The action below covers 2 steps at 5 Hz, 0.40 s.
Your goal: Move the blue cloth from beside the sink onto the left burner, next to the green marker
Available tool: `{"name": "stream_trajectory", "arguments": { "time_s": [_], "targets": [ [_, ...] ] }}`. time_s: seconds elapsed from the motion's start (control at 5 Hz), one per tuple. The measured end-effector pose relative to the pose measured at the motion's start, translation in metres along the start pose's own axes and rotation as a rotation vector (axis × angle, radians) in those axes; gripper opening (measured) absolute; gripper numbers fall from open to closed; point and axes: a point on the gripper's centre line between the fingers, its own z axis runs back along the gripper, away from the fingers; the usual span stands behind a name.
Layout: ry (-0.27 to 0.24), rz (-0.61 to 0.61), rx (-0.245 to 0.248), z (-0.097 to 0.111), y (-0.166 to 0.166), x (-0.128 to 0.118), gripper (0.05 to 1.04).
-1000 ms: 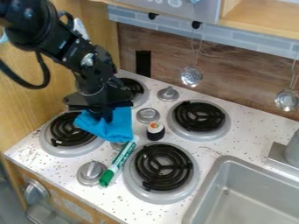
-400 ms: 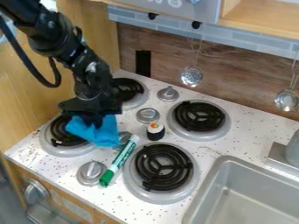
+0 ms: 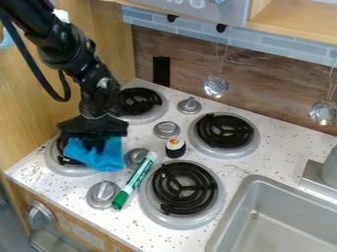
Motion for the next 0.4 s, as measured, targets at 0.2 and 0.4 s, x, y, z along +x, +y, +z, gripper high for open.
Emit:
{"name": "stream_trajectory", "arguments": {
  "time_s": [0.2, 0.4],
  "targets": [
    [0.012, 0.002, 0.021, -0.01, 0.002, -0.002, 0.087],
    [0.021, 0.015, 0.043, -0.02, 0.006, -0.002, 0.087]
  ]
}}
